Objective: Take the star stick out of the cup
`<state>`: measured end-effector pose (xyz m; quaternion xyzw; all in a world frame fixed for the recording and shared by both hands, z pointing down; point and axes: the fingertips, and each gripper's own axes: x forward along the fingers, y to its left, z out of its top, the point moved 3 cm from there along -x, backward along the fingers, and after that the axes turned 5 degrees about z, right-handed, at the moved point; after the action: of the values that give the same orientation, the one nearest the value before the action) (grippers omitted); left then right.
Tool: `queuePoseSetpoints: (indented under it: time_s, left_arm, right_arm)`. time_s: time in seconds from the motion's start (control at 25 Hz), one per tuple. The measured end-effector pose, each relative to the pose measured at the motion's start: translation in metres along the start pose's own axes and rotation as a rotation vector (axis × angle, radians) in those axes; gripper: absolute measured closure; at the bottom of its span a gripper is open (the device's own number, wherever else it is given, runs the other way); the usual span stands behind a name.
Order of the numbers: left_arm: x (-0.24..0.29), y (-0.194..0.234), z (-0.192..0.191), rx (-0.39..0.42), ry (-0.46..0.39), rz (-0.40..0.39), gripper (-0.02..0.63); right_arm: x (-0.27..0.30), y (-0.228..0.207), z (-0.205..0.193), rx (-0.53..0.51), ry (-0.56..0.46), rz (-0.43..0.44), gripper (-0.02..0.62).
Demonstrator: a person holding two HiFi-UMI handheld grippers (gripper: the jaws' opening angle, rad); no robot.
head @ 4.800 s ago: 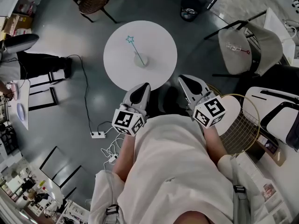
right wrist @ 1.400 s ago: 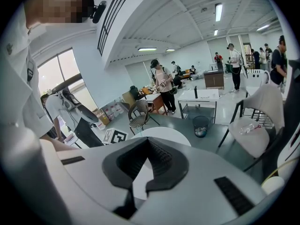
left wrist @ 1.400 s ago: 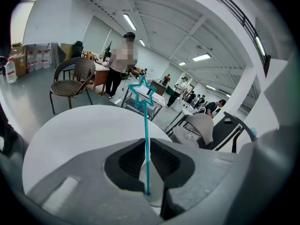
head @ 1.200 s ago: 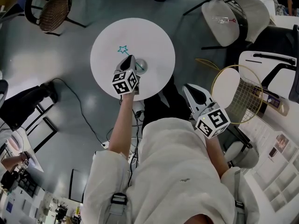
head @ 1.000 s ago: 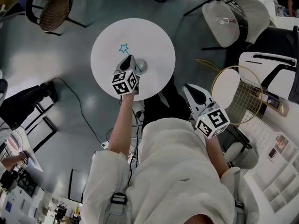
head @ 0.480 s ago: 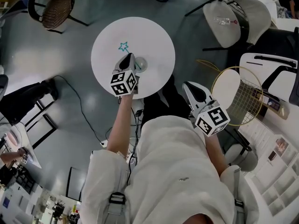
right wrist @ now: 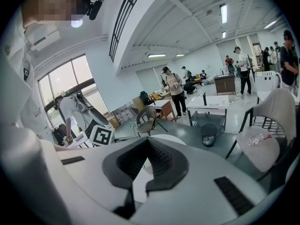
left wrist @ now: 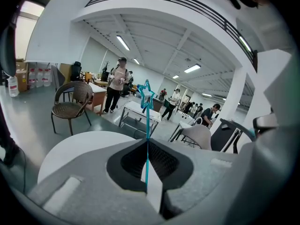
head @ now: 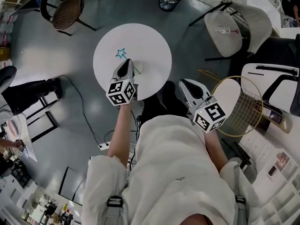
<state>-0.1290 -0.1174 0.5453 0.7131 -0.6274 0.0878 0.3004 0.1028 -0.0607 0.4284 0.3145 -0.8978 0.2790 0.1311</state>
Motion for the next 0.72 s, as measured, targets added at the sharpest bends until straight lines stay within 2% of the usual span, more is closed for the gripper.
queuePoseSetpoints:
  time_s: [0.24,0.48,0.72]
  left_arm:
    - [-0.035,-0.016,0.006,0.0,-0.073,0.084,0.592]
    - [-0.07,-0.05,0.003,-0.011,-0.126,0.149,0.592]
    - [-0.109,-0.078,-0.007,-0.026,-0.166,0.181,0.592]
  right_arm:
    - [-0.014,-0.01,0.004,-0.031,-0.022,0.106,0.586]
    - [-0.03,-0.023,0.002,-0.055,-0.022,0.204,0.586]
    - [-0.038,-0.03,-0.011,-0.067,-0.004,0.269,0.586]
